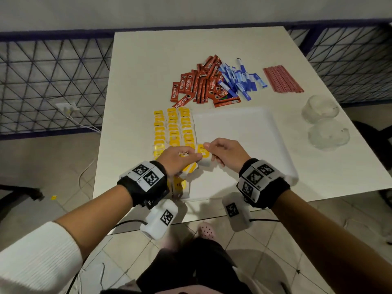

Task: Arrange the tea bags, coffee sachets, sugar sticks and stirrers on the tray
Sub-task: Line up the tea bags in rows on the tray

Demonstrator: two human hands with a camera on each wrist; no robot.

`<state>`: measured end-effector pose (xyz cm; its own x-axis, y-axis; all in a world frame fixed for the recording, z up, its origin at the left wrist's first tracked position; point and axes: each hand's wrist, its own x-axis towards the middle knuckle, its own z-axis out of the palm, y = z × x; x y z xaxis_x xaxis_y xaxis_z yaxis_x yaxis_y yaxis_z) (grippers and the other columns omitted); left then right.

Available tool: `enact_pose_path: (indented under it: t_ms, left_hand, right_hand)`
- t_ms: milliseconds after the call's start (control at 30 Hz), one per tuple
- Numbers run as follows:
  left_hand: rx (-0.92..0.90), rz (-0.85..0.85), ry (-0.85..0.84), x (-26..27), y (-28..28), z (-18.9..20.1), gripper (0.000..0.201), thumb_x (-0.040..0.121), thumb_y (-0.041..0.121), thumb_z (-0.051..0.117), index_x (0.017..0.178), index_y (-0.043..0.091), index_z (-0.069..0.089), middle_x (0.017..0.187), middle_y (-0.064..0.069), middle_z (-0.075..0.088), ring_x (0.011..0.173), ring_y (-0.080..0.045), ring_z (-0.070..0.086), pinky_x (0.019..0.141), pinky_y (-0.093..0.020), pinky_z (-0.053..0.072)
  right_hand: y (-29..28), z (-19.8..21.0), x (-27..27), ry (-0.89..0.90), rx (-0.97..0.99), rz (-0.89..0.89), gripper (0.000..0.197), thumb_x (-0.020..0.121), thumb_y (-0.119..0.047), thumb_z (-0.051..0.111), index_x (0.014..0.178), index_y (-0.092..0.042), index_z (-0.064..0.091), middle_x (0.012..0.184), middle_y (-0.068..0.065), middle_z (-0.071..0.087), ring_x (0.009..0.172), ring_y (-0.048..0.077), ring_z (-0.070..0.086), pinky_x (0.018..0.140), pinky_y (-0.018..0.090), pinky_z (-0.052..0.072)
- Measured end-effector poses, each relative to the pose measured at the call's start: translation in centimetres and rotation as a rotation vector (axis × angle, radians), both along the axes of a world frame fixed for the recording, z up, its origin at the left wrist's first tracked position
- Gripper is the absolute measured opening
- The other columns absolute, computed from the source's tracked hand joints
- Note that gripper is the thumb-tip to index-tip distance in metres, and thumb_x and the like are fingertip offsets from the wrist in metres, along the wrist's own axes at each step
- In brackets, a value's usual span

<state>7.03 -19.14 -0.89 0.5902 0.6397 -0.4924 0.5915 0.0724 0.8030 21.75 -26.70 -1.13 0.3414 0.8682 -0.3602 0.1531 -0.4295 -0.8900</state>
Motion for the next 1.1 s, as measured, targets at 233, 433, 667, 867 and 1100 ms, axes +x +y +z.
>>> enact_pose_path:
  t_ms: [233, 433, 667, 867, 1100]
  left_hand:
    - [-0.012, -0.060, 0.073, -0.7, -0.9, -0.9, 0.031, 0.086, 0.040, 0.061, 0.061, 0.023, 0.055, 0.047, 0.006, 0.033, 0.047, -0.017, 0.032, 0.041, -0.018, 0.031]
    - [-0.012, 0.015, 0.064, -1.9, -0.7, -1.3, 0.015, 0.089, 0.034, 0.060, 0.085, 0.020, 0.065, 0.050, 0.013, 0.042, 0.035, -0.001, 0.039, 0.037, -0.011, 0.030]
    - [-0.098, 0.283, 0.010, -4.2, 0.7, -1.0, 0.024, 0.090, 0.043, 0.053, 0.074, 0.031, 0.065, 0.095, 0.010, 0.060, 0.076, -0.013, 0.053, 0.059, -0.026, 0.044]
    - [-0.142, 0.355, 0.008, -5.1, 1.1, -1.0, 0.021, 0.087, 0.046, 0.056, 0.079, 0.031, 0.067, 0.102, 0.004, 0.061, 0.079, -0.015, 0.054, 0.057, -0.023, 0.043]
    - [-0.179, 0.391, 0.011, -5.3, 1.2, -1.2, 0.019, 0.084, 0.046, 0.060, 0.084, 0.028, 0.066, 0.093, -0.002, 0.059, 0.075, -0.019, 0.049, 0.054, -0.024, 0.040]
  right_hand:
    - [-1.0, -0.3, -0.3, 0.025, -0.113, 0.128, 0.007, 0.087, -0.018, 0.063, 0.092, -0.014, 0.061, 0.059, -0.001, 0.055, 0.051, 0.006, 0.047, 0.049, 0.020, 0.034]
    - [-0.4, -1.8, -0.8, 0.017, -0.188, 0.180, 0.007, 0.090, -0.013, 0.058, 0.096, -0.009, 0.058, 0.058, -0.001, 0.054, 0.041, 0.001, 0.046, 0.042, 0.016, 0.035]
    - [0.9, -3.6, -1.9, -0.082, -0.330, 0.387, 0.009, 0.092, -0.018, 0.056, 0.097, -0.012, 0.052, 0.063, 0.001, 0.055, 0.052, 0.009, 0.045, 0.043, 0.013, 0.033]
    - [2.8, -4.1, -1.3, -0.226, -0.231, 0.279, 0.021, 0.090, -0.021, 0.058, 0.107, -0.010, 0.061, 0.061, -0.001, 0.054, 0.055, 0.009, 0.047, 0.065, 0.022, 0.041]
    - [3.7, -5.0, -1.4, -0.272, -0.193, 0.250, 0.009, 0.087, -0.021, 0.062, 0.092, -0.016, 0.057, 0.062, -0.004, 0.045, 0.073, 0.023, 0.050, 0.081, 0.039, 0.048]
